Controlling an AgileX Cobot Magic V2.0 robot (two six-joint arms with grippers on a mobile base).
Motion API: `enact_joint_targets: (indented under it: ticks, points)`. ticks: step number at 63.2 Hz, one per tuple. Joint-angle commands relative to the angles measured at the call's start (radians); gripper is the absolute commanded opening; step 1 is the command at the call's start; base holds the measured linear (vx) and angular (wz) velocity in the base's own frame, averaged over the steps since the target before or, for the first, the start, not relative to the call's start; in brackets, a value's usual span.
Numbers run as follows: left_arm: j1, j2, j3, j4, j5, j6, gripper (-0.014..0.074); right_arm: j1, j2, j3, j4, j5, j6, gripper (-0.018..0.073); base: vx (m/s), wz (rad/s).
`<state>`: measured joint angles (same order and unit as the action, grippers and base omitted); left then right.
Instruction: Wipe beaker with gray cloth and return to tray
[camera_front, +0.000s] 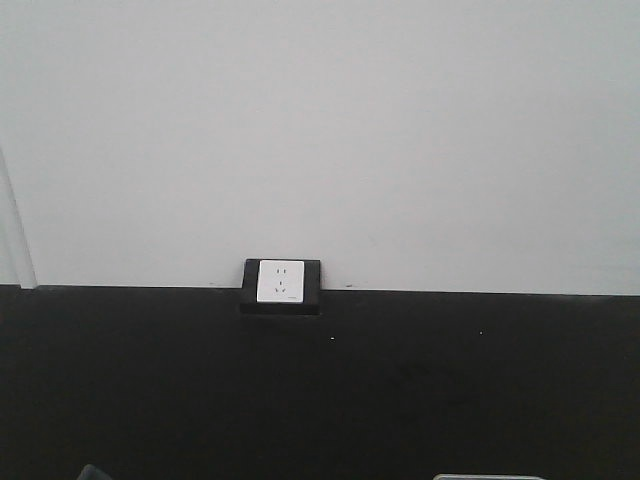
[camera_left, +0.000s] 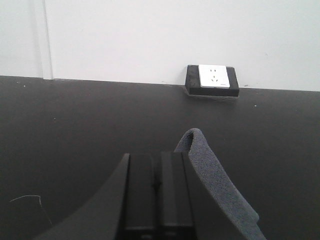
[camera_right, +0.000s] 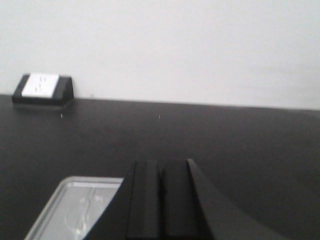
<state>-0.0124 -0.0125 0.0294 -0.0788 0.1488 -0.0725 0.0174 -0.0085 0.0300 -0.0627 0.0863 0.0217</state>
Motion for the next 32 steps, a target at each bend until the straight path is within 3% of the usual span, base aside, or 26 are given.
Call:
enact_joint_targets:
  ticks: [1, 10, 18, 24, 32]
  points:
    - [-0.001, -0.014, 0.027, -0.009, -0.121, -0.014, -0.0006, 0.001, -0.005, 0.005, -0.003, -0.164, 0.0, -0.0011, 0.0, 0.0]
    - [-0.001, -0.014, 0.006, -0.009, -0.209, -0.007, -0.0006, 0.0, -0.005, -0.009, -0.003, -0.264, 0.0, -0.0011, 0.0, 0.0]
    - [-0.001, -0.014, -0.096, 0.0, -0.201, 0.045, -0.0006, 0.0, 0.015, -0.143, -0.004, -0.112, 0.0, -0.0011, 0.0, 0.0]
    - [-0.001, 0.015, -0.236, 0.0, -0.123, 0.114, -0.0006, 0.0, 0.086, -0.302, -0.016, 0.056, 0.0, -0.0011, 0.0, 0.0]
    - [-0.001, 0.125, -0.424, 0.0, 0.028, 0.183, -0.0006, 0.0, 0.226, -0.46, -0.027, 0.11, 0.0, -0.0011, 0.0, 0.0]
